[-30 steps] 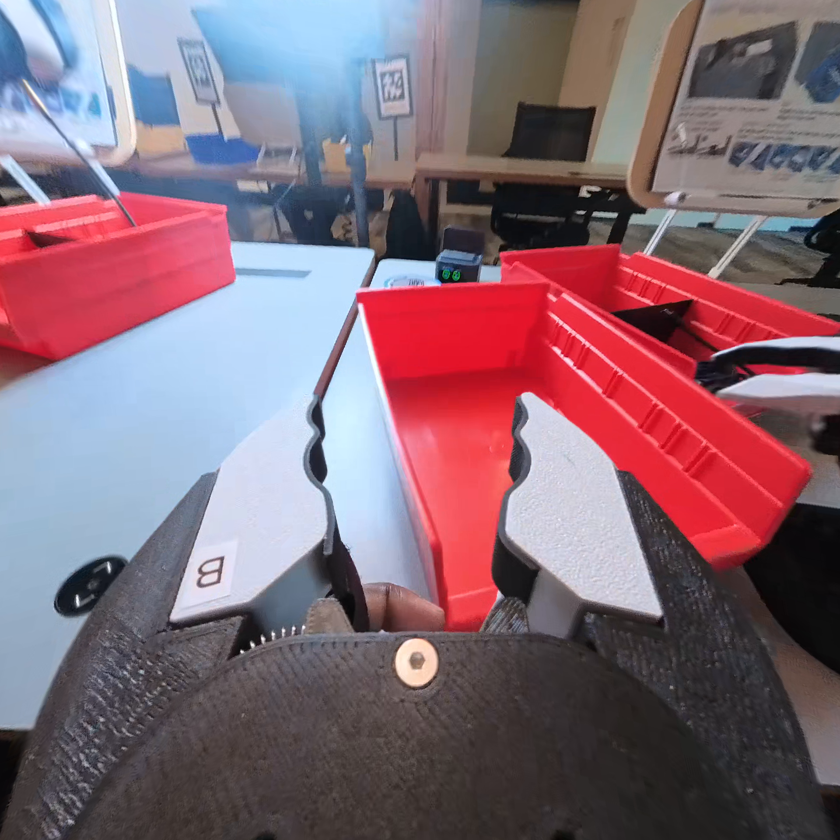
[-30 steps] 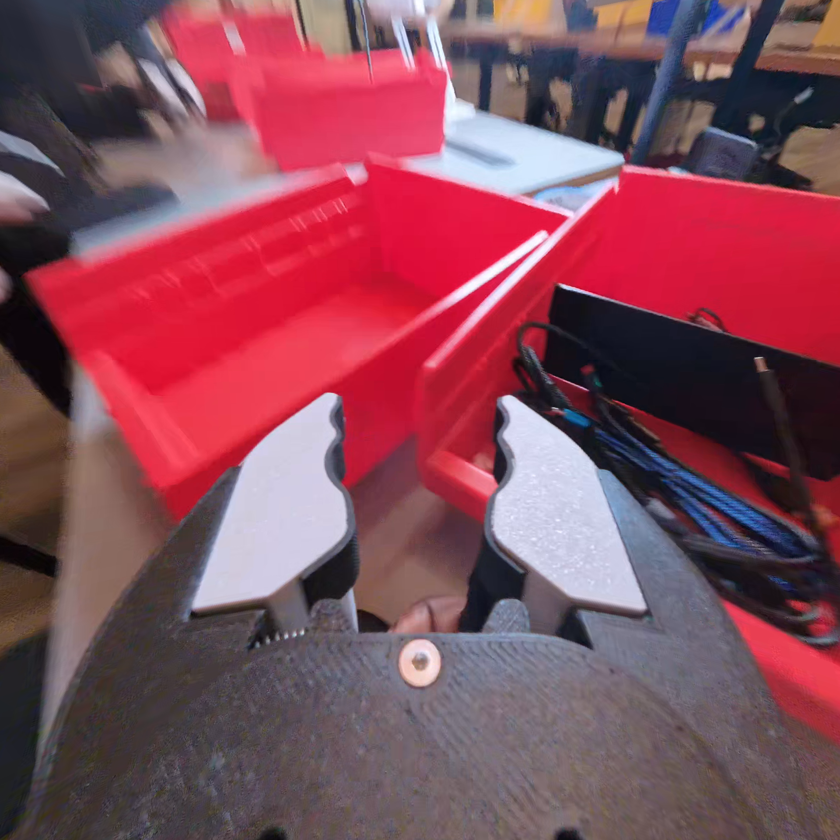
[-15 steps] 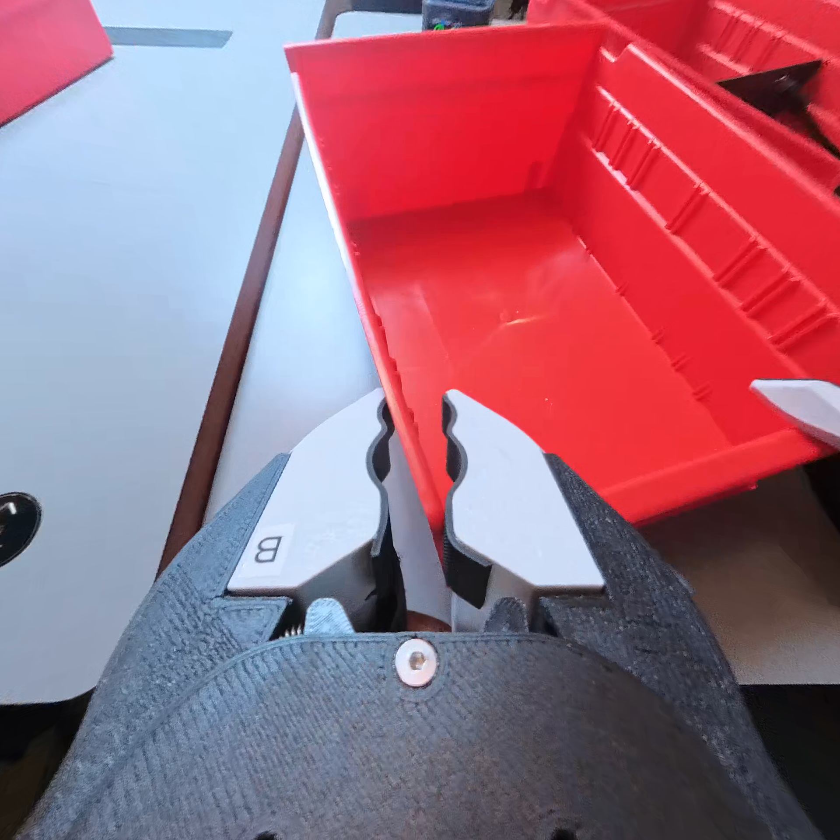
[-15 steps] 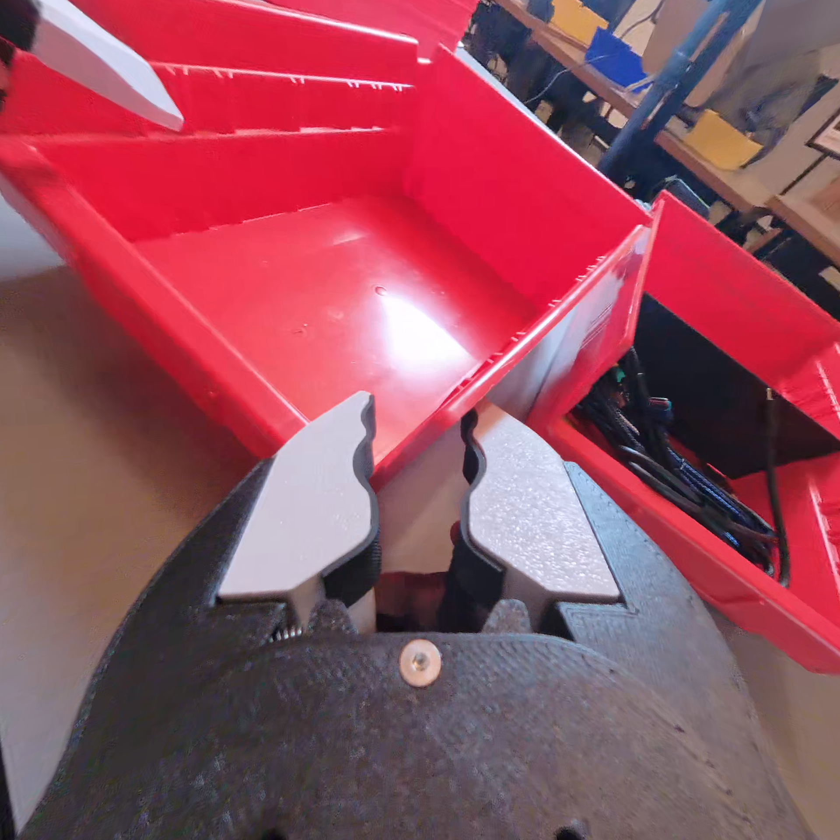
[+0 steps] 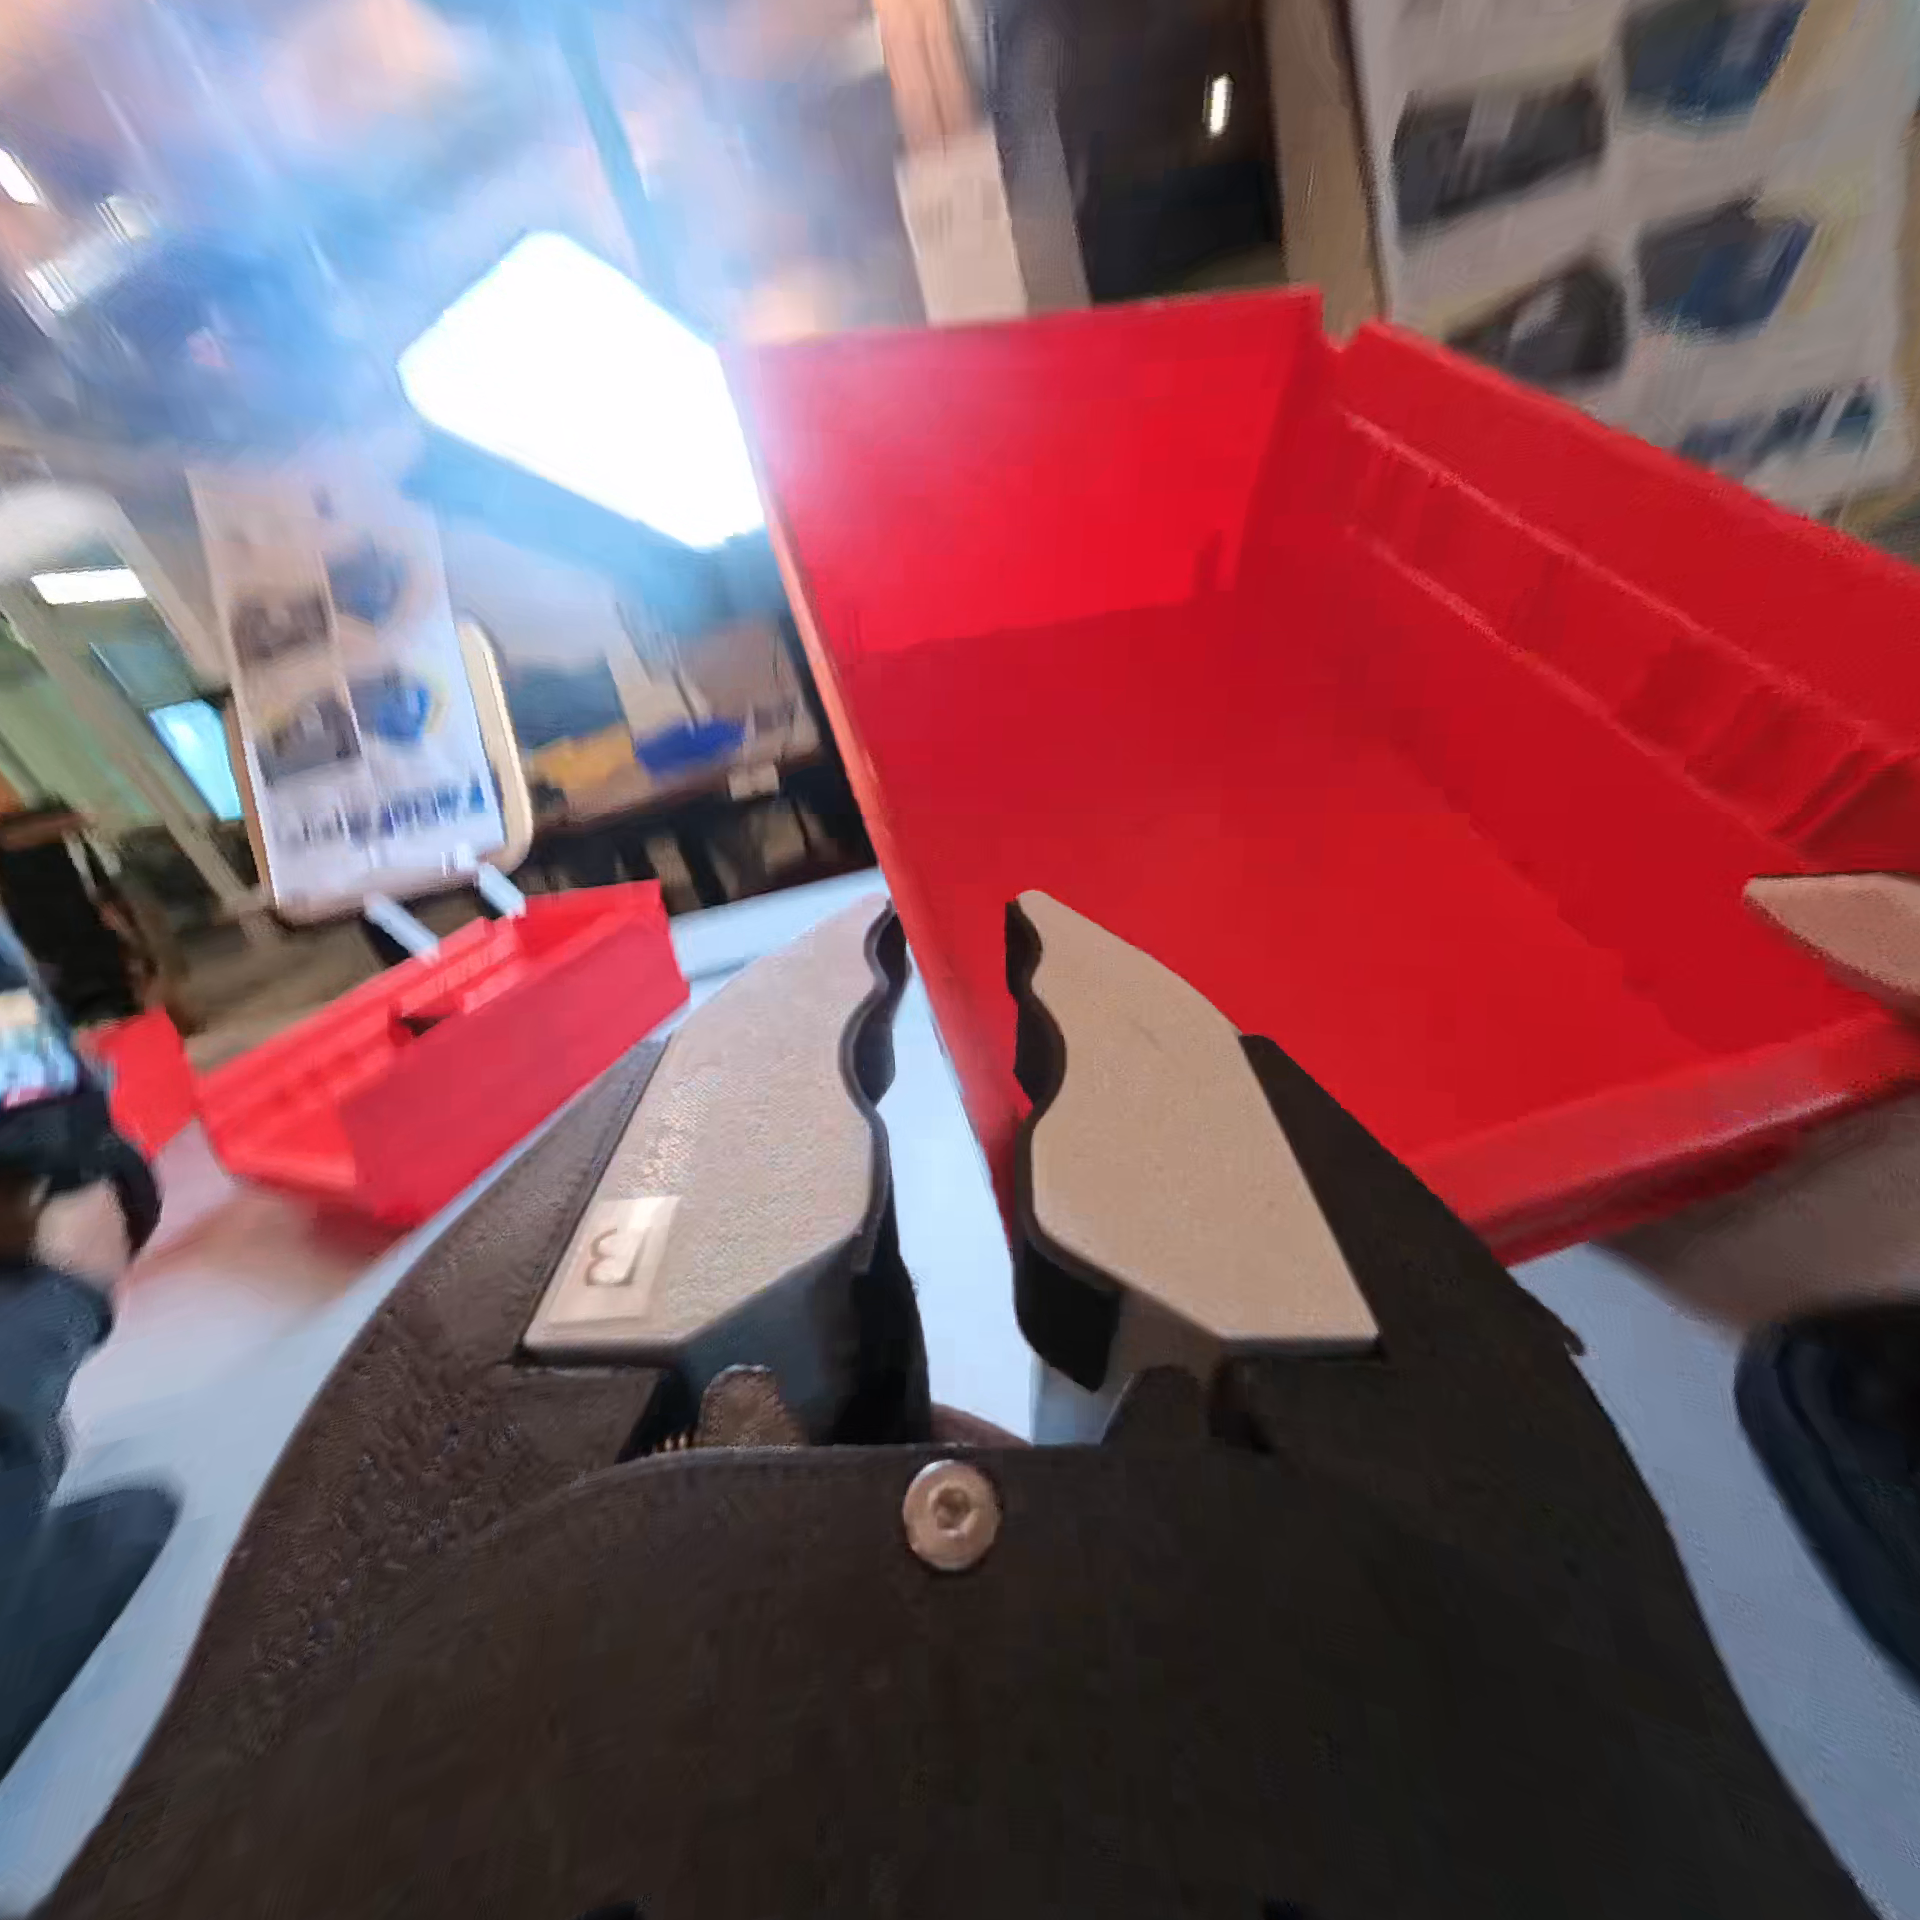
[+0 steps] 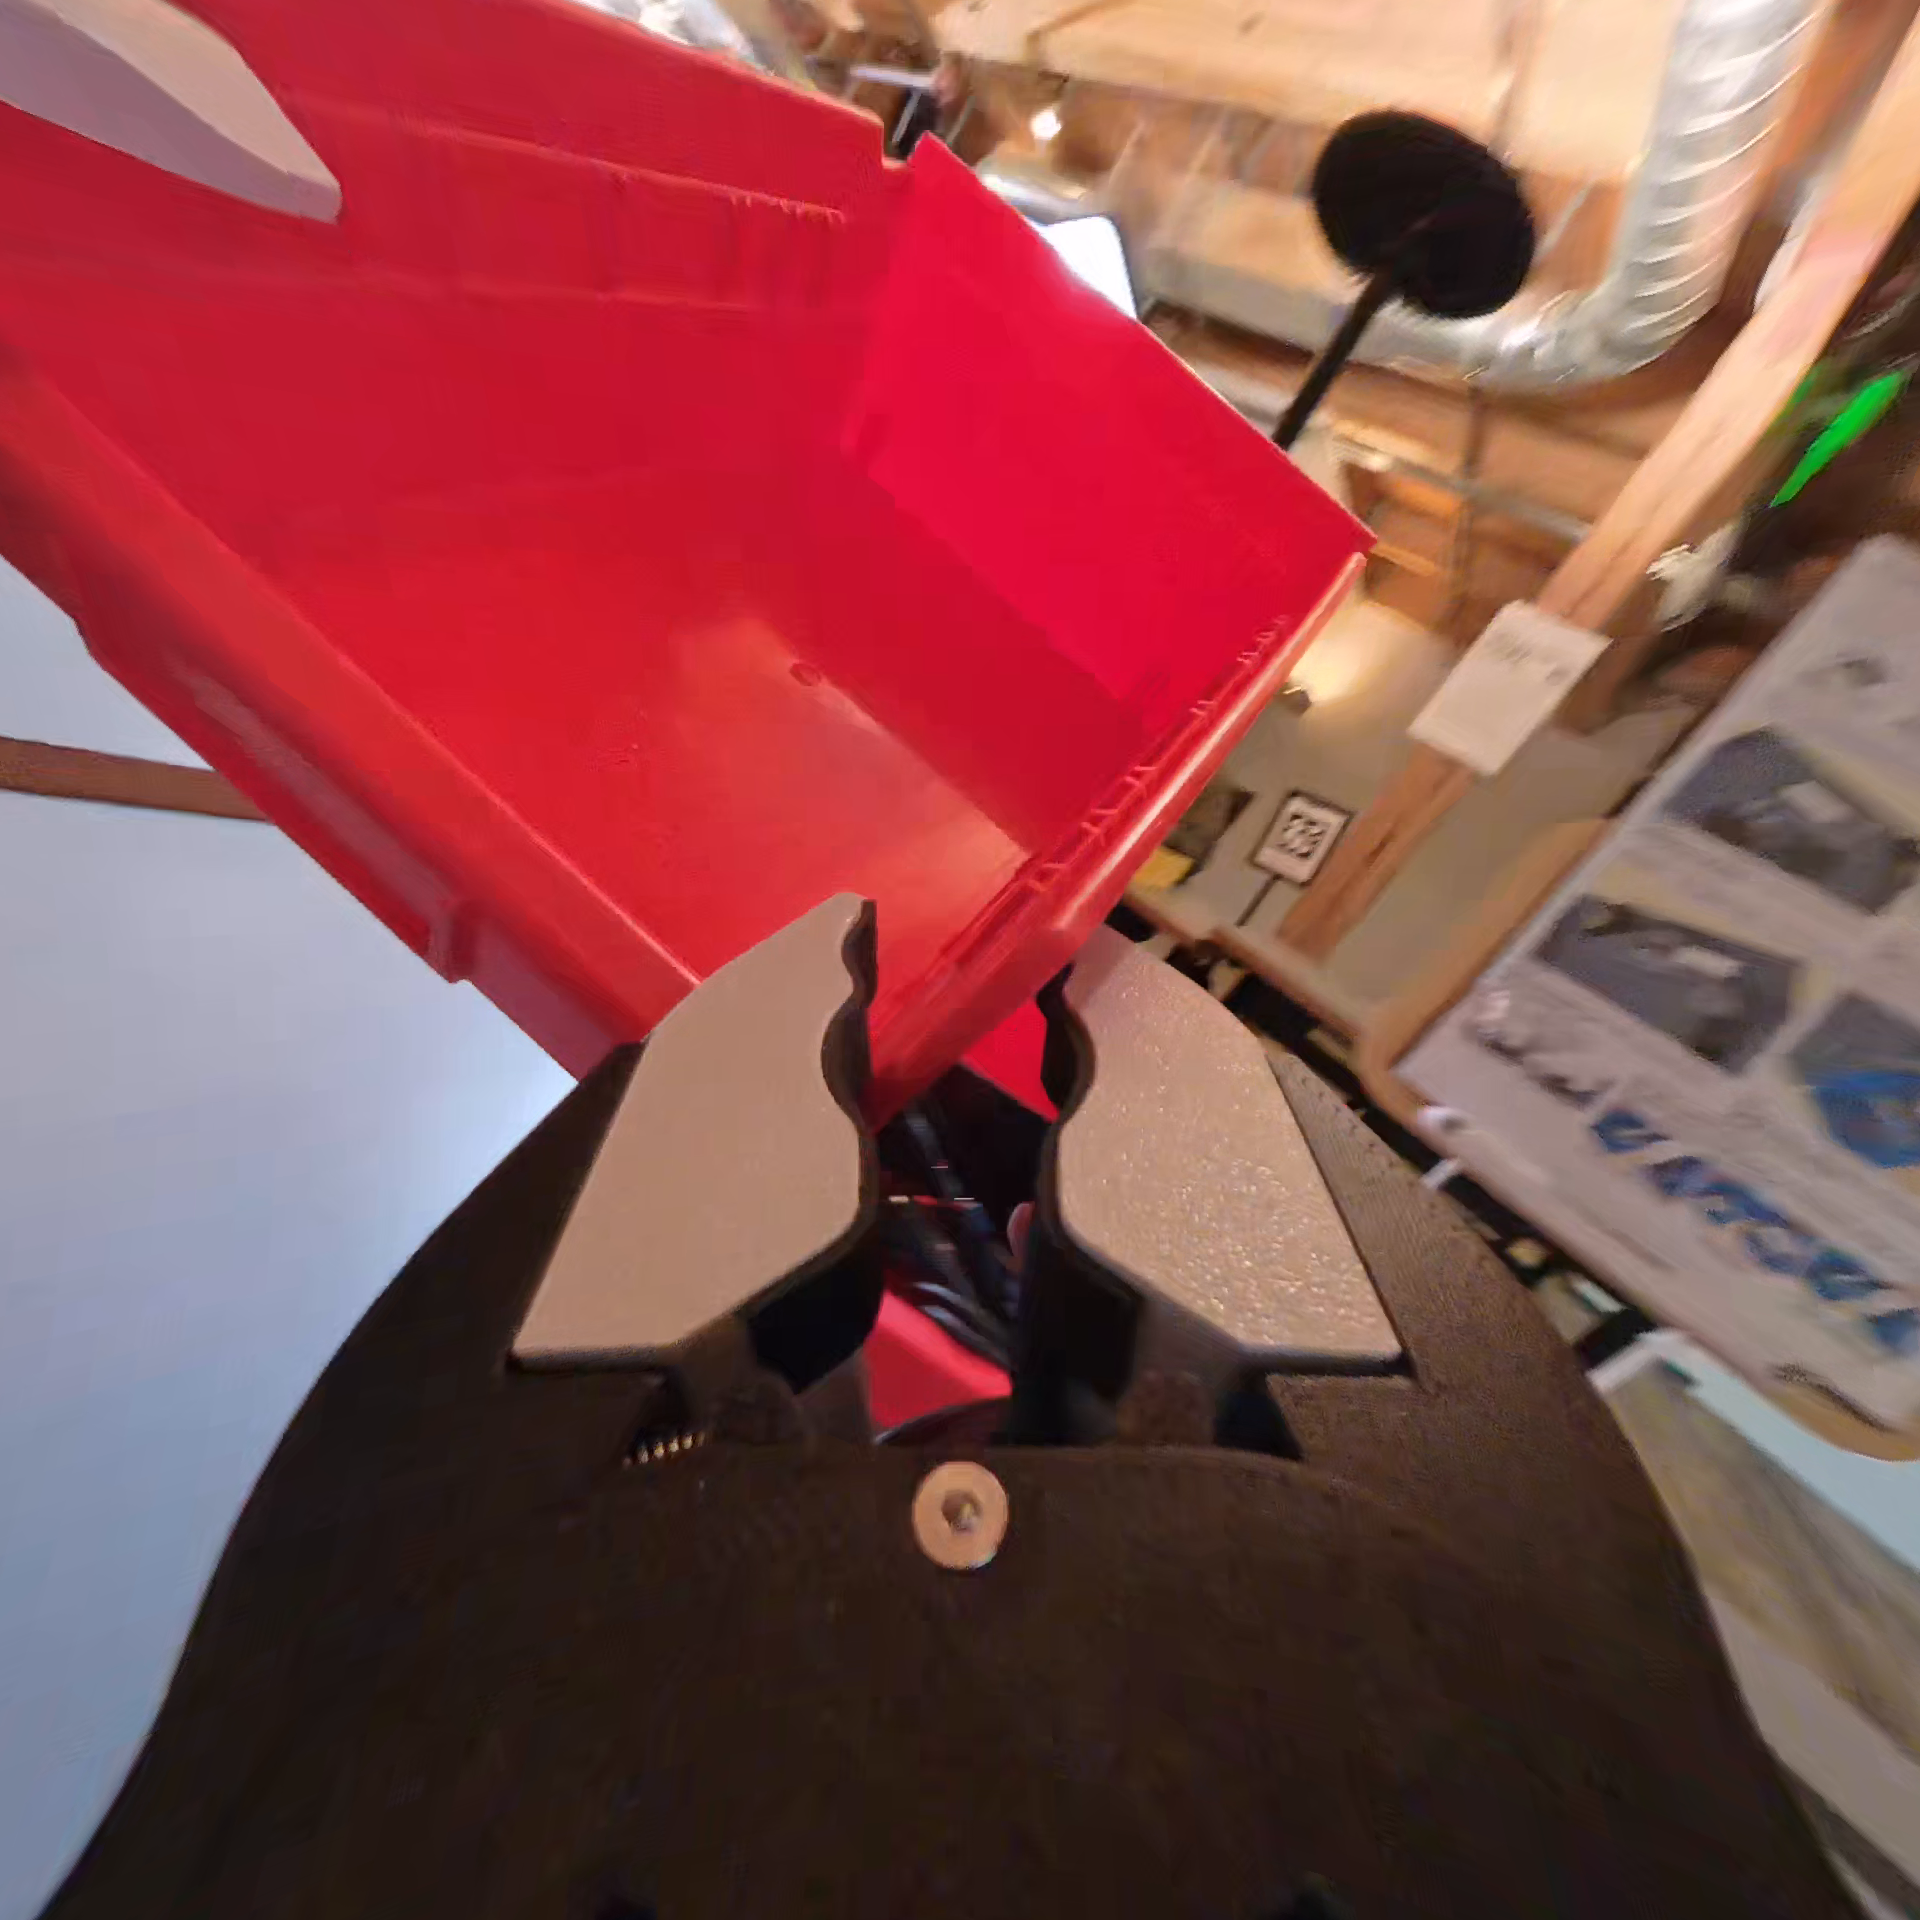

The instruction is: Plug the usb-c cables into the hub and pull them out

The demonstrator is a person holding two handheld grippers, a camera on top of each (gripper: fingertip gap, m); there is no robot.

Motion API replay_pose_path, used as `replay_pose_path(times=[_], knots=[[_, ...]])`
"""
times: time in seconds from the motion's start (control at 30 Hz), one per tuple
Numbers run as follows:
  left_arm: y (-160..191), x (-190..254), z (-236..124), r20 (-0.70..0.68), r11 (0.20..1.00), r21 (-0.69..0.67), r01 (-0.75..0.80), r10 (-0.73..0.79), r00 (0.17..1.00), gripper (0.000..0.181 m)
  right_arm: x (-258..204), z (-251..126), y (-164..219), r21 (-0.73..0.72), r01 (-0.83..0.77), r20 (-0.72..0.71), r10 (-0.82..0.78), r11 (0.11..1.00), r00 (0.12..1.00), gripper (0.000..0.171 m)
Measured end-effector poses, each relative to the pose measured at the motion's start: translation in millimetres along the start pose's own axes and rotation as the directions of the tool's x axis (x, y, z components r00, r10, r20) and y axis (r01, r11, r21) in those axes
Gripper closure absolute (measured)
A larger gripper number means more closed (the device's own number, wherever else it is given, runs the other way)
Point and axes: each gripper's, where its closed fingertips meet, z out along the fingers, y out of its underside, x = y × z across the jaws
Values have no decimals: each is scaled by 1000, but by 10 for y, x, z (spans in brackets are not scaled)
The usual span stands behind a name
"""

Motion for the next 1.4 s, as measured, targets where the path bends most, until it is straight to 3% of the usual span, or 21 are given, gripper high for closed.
replay_pose_path(times=[0.1, 0.17, 0.37, 0.5, 0.67, 0.8, 0.97, 1.1, 1.23, 1.3, 1.4], knots=[[-343, 378, 173, -23, 971, 221, 85, -82, 996, 164, 481, -185, 66, -6, 50, -97, -50, 999, 994, 143], [-391, 734, 342, -85, 954, 241, 180, -164, 983, 166, 801, -377, 207, -45, 58, -151, -65, 997, 986, 145], [-426, 2102, 806, -319, 939, 149, 310, -251, 914, 165, 1746, -1145, 811, -221, 82, -294, -146, 972, 945, 148], [-438, 3045, 1076, -428, 966, 51, 254, -208, 879, 165, 2293, -1679, 1316, -398, 27, -380, -191, 917, 905, 149], [-277, 3995, 1312, -571, 976, -80, 201, -211, 793, 164, 2647, -2205, 1895, -521, -107, -436, -156, 847, 886, 149], [-38, 4485, 1363, -628, 977, -149, 153, -213, 748, 161, 2770, -2473, 2285, -610, -155, -442, -171, 777, 880, 149], [170, 4786, 1287, -701, 975, -204, 88, -208, 682, 151, 2798, -2663, 2622, -682, -206, -440, -169, 701, 882, 152], [237, 4776, 1278, -729, 958, -263, 112, -273, 628, 148, 2791, -2637, 2639, -660, -234, -456, -133, 714, 880, 152], [194, 4691, 1093, -810, 956, -277, 92, -284, 512, 120, 2879, -2679, 2550, -571, -282, -521, -75, 771, 850, 150], [56, 4452, 1020, -817, 970, -206, 130, -244, 523, 114, 2984, -2711, 2373, -466, -310, -567, -11, 829, 824, 139], [98, 4007, 914, -802, 988, -128, 88, -155, 577, 110, 2977, -2623, 2032, -324, -238, -504, 46, 916, 863, 101]])
